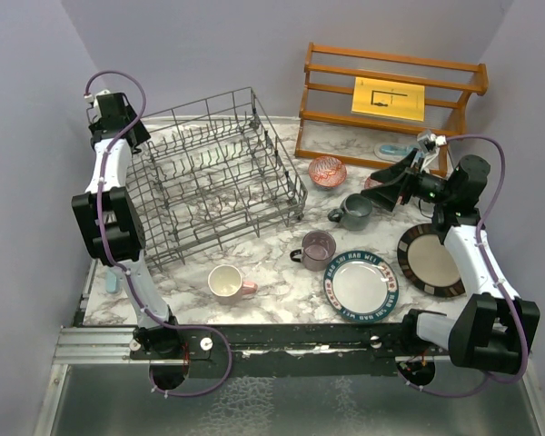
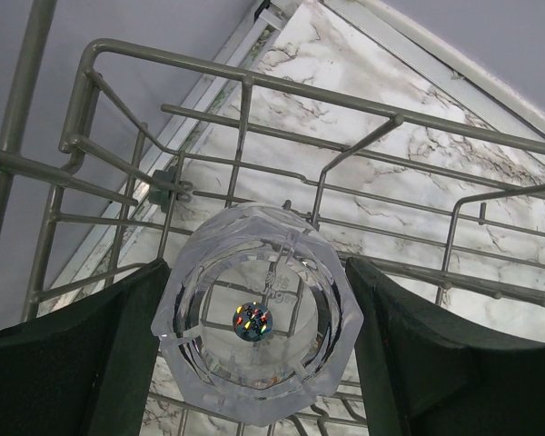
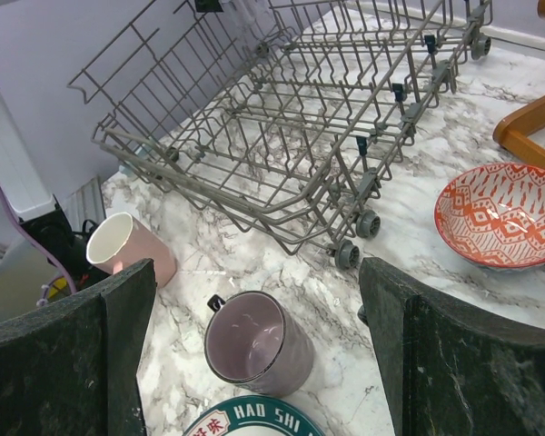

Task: Load the mixed dishes into the dish rack
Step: Turn the cup upside down in the dish rack.

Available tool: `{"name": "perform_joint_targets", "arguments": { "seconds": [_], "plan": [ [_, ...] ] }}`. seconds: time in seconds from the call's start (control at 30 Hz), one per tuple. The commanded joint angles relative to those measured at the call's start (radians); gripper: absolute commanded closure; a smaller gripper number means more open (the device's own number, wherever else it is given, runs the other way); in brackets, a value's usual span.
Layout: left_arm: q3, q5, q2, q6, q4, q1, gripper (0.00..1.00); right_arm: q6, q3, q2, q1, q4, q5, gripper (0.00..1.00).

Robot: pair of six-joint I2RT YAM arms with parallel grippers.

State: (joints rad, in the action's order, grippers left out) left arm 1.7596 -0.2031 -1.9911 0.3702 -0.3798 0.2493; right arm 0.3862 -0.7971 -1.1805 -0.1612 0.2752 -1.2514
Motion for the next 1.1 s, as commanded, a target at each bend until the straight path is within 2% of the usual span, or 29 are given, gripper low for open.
{"name": "perform_joint_targets", "arguments": {
  "seconds": [0.0,0.27,0.5,0.63,0.93,1.07],
  "plan": [
    [0.025,-0.063,-0.02,0.006,0.019,0.028,0.88,-0.021,0.008,-0.005,-0.009,-0.011,0.013,0.07],
    [0.026,-0.12,-0.041,0.006,0.025,0.028,0.7,-0.023,0.006,-0.008,-0.012,-0.013,0.014,0.07],
    [0.04,-0.131,-0.052,0.015,0.018,0.028,0.63,-0.025,0.005,-0.009,-0.015,-0.014,0.014,0.07],
    [0.051,-0.142,-0.054,0.015,0.015,0.028,0.55,-0.024,0.004,-0.009,-0.017,-0.016,0.015,0.07],
    [0.069,-0.155,-0.051,0.015,0.009,0.028,0.44,-0.024,0.005,-0.008,-0.018,-0.016,0.012,0.07],
    [0.069,-0.16,-0.045,0.014,0.013,0.027,0.43,-0.025,0.005,-0.008,-0.02,-0.016,0.012,0.07]
  ]
}}
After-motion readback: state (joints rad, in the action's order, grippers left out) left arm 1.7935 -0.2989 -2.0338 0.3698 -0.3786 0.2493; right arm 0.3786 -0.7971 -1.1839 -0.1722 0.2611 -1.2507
